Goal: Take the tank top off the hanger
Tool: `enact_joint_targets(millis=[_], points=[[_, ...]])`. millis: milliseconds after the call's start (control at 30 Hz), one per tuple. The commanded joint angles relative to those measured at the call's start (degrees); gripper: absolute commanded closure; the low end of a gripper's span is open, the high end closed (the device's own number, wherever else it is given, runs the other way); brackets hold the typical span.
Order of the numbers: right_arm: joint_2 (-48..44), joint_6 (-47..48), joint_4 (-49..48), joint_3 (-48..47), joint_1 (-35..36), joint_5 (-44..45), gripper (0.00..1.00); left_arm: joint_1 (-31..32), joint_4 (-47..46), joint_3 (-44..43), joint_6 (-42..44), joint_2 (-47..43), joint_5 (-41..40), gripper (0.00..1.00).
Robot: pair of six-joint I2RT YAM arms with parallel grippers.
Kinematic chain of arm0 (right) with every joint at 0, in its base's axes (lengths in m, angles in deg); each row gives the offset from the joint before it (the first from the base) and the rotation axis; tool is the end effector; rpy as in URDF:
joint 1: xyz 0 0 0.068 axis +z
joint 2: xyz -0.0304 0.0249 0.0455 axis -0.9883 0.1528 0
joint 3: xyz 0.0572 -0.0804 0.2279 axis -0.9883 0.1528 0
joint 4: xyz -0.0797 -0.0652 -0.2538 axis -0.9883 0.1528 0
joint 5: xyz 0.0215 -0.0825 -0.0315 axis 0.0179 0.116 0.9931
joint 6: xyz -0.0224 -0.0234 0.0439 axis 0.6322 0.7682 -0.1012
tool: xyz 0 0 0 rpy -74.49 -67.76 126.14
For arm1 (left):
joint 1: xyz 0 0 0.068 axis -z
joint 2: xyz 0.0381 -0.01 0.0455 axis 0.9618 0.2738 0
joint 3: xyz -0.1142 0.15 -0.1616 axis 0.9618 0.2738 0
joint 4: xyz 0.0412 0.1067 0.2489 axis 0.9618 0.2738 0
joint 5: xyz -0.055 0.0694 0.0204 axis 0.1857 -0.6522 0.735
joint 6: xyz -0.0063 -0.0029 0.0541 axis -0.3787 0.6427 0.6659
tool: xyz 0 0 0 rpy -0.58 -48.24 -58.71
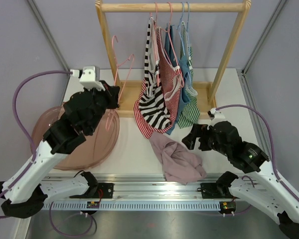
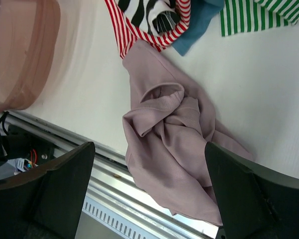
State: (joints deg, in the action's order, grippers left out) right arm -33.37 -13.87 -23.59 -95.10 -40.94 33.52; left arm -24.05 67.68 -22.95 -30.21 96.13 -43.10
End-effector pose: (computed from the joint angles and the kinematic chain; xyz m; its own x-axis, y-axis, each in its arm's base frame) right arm 0.1331 0.1102 0.2999 -0.6924 0.1058 -0.7137 -0.2899 0.8650 0.4095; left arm 0.1400 -0.1366 0.4582 -0.1415 -0.2781 -0.9501 0.2749 0.9109 -0.3076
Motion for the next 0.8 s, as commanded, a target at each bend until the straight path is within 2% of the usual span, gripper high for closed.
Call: enact_joint_targets(millis=[0, 33, 100, 400, 600, 767], points=[[-3.3, -0.9, 1.4, -2.7, -0.3, 4.5, 0.01, -6.4, 1.3, -6.8, -1.7, 5.3, 5.2, 1.0], [-4.1, -1.1, 1.6, -2.5, -0.3, 4.4, 0.0, -8.2, 2.1, -10.6, -2.0, 6.7, 9.6, 1.0], [-6.3, -1.7, 2.0, -1.8, -0.3, 4.5, 0.01, -12.2, 2.4, -16.2, -1.7, 11.3, 12.3, 1.0], [-15.0, -4.1, 0.9, 2.7, -0.2, 7.0, 0.0, -17.4, -1.2, -29.6, 1.0, 23.8, 15.4, 1.0], [-13.7, -3.6, -1.2, 3.0, -0.3, 1.6, 0.01, -20.8, 0.0, -38.6, 0.6, 33.3, 18.2, 1.0], [-10.4, -3.5, -4.1, 6.3, -0.3, -5.0, 0.01, -21.8, 1.6, -41.4, 0.1, 37.1, 18.7, 1.0]])
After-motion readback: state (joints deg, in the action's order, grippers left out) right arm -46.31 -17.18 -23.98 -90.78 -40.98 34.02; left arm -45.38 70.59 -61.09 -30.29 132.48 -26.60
